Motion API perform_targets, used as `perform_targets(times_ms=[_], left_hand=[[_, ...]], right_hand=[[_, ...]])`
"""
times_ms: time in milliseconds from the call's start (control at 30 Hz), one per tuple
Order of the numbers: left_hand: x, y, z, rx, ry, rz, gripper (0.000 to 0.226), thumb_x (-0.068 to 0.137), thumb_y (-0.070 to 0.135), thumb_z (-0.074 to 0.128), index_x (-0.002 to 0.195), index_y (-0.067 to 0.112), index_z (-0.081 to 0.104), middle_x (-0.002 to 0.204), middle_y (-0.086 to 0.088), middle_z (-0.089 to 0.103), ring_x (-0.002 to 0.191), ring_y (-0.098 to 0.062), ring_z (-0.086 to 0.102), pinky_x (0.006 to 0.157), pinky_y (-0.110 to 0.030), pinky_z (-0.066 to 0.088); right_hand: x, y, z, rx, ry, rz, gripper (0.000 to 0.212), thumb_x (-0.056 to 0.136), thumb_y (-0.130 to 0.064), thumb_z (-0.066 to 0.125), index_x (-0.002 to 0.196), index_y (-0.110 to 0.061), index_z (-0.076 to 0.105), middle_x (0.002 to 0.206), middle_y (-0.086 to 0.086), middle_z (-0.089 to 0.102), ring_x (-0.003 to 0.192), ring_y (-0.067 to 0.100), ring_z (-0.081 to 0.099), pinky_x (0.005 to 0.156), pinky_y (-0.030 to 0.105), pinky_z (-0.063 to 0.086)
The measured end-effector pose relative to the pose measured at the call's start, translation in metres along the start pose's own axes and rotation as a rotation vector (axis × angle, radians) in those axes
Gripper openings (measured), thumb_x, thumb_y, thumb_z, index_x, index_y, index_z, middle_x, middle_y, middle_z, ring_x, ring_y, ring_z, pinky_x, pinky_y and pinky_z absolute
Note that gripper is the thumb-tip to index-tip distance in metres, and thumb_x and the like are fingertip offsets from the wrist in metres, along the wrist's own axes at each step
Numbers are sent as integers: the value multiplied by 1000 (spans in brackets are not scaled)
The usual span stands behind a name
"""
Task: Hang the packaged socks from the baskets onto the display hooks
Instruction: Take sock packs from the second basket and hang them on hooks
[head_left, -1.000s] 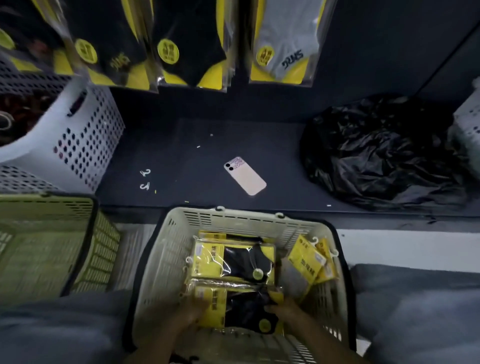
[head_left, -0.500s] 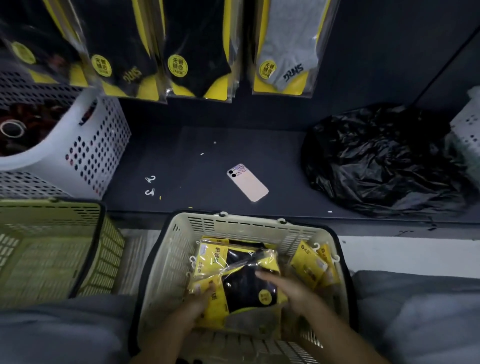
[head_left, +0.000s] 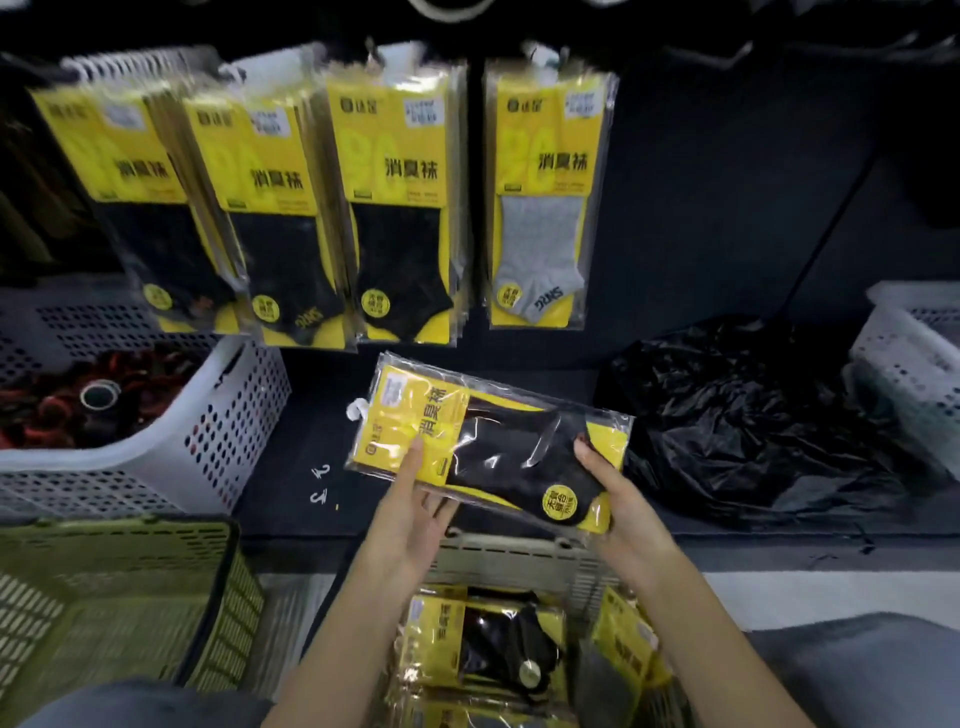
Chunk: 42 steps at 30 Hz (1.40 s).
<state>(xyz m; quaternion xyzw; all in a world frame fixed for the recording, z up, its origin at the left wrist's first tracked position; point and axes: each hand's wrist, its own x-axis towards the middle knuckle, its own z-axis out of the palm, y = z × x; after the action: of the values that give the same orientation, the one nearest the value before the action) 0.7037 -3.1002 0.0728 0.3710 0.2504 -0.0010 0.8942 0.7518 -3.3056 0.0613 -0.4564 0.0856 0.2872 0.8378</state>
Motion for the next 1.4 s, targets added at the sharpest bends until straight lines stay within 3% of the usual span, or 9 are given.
perform_targets(times_ms=[100, 267, 400, 533, 700, 933, 1100, 1300, 1400], left_hand=[[-8, 17, 29, 106, -55, 195, 48, 82, 39, 60, 126, 21, 53, 115, -12, 68, 97, -11, 69, 81, -28, 48], [-19, 50, 54, 396, -31, 496, 43, 72, 50, 65, 110, 29, 65, 108, 10, 72, 101, -6, 66, 84, -26, 47], [-21, 64, 80, 477, -98, 579, 31, 72, 41, 67, 97, 24, 71, 96, 8, 75, 90, -4, 70, 68, -11, 51], [-22, 77, 104, 526, -166, 594, 40, 61, 45, 74, 94, 22, 73, 91, 6, 76, 85, -6, 71, 62, -10, 51], [-18, 98, 122, 569, -192, 637, 51, 52, 52, 76, 96, 27, 70, 89, 12, 75, 80, -1, 70, 58, -8, 50], [-10, 135, 126, 578, -185, 786, 34, 78, 50, 54, 86, 23, 72, 82, 7, 76, 76, -4, 71, 57, -8, 49], [-9, 176, 124, 581, -80, 938, 41, 76, 58, 54, 49, 28, 58, 43, 12, 50, 40, 1, 46, 44, -6, 33], [-1, 195, 119, 605, -50, 968, 47, 74, 68, 52, 77, 21, 52, 70, -5, 50, 66, -17, 44, 58, -23, 32], [-4, 195, 125, 607, -36, 981, 40, 75, 66, 51, 59, 29, 51, 50, 4, 37, 50, -10, 37, 50, -16, 28]], right_hand=[[0, -10, 14, -26, -29, -41, 56, 62, -46, 83, 113, -25, 70, 119, 5, 68, 110, 24, 65, 95, 42, 50], [-2, -46, 35, -350, 213, -444, 43, 80, -21, 73, 118, -29, 57, 127, -8, 59, 119, 6, 54, 101, 27, 42], [-9, -79, 76, -428, 113, -701, 26, 83, -18, 69, 107, -28, 65, 109, -12, 69, 101, -4, 63, 80, 9, 48], [-17, -97, 108, -409, 58, -848, 28, 73, -25, 72, 99, -18, 68, 94, -7, 74, 88, 4, 69, 72, 12, 51], [-18, -116, 116, -343, 26, -799, 33, 72, -27, 71, 100, -11, 65, 97, 4, 74, 92, 17, 70, 74, 19, 55], [-6, -150, 109, -278, 94, -724, 23, 85, -20, 63, 106, -11, 60, 98, 8, 74, 92, 24, 70, 86, 38, 54], [12, -195, 113, -304, 199, -813, 14, 90, -16, 61, 103, -16, 61, 94, 2, 75, 89, 17, 71, 82, 35, 54], [46, -212, 127, -474, 202, -823, 9, 90, -13, 62, 99, -16, 62, 93, 1, 74, 87, 14, 70, 78, 29, 54], [61, -213, 129, -474, 237, -800, 9, 90, -13, 62, 99, -13, 63, 90, 0, 73, 84, 10, 69, 68, 18, 51]])
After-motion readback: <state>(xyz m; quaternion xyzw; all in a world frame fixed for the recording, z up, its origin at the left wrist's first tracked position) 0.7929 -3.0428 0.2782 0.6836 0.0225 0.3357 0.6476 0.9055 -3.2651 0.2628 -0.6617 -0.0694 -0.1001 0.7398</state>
